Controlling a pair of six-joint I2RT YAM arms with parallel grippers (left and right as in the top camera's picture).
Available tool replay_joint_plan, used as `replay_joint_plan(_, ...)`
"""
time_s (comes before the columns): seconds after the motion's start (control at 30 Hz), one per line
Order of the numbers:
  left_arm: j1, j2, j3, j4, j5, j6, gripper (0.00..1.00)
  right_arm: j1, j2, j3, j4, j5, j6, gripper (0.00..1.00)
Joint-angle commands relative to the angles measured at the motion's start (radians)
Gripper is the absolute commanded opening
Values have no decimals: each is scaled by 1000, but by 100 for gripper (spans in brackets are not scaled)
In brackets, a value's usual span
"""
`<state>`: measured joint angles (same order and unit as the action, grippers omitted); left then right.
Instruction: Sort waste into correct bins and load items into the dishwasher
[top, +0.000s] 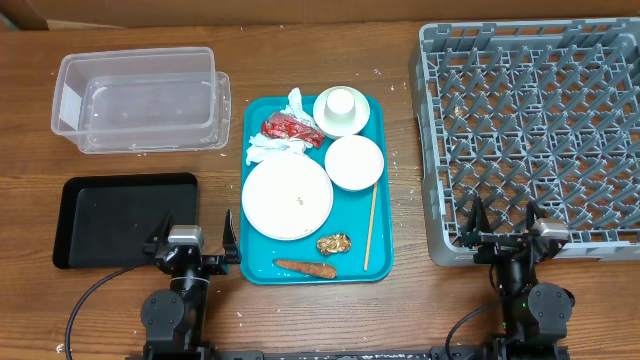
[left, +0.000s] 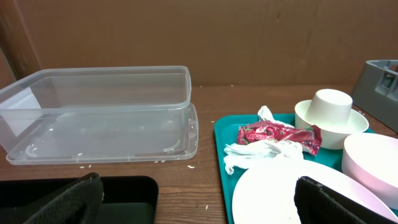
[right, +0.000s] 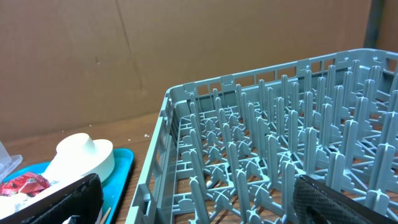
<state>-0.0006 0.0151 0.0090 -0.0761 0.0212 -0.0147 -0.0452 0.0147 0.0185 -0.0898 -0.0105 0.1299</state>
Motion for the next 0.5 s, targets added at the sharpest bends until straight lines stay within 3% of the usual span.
replay_joint_plan(0.0, -5, -9, -4, -1, -3, 23, 100, -1, -12, -10, 7, 9, -7, 100)
replay_joint_plan(0.47, -5, -9, -4, -1, -3, 23, 100, 57, -12, -10, 7, 10, -7, 100)
